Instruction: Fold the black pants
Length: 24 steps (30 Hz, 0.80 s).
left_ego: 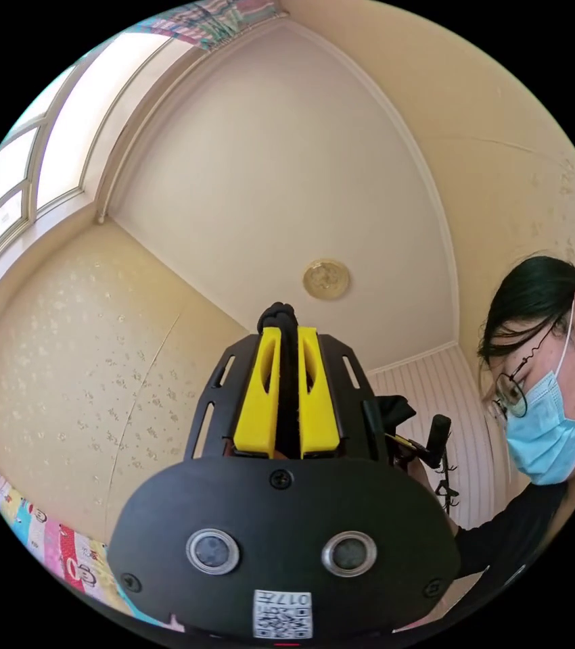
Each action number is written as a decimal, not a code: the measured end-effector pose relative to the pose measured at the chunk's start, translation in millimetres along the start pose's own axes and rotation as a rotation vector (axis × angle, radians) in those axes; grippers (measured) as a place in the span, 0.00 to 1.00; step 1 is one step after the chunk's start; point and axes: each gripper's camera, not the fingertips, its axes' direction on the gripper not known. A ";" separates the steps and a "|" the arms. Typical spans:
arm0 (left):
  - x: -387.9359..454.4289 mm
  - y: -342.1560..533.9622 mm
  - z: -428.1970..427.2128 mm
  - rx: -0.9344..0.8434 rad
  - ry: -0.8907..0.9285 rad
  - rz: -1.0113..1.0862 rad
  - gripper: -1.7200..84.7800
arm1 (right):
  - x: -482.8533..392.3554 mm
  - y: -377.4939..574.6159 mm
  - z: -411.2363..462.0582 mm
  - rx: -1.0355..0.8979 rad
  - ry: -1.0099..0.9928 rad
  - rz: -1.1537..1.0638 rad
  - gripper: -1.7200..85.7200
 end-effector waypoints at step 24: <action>-363.2 358.7 -5.9 -1.140 -0.702 -0.518 0.15 | 237.5 656.4 205.2 -0.722 -0.450 1.293 0.21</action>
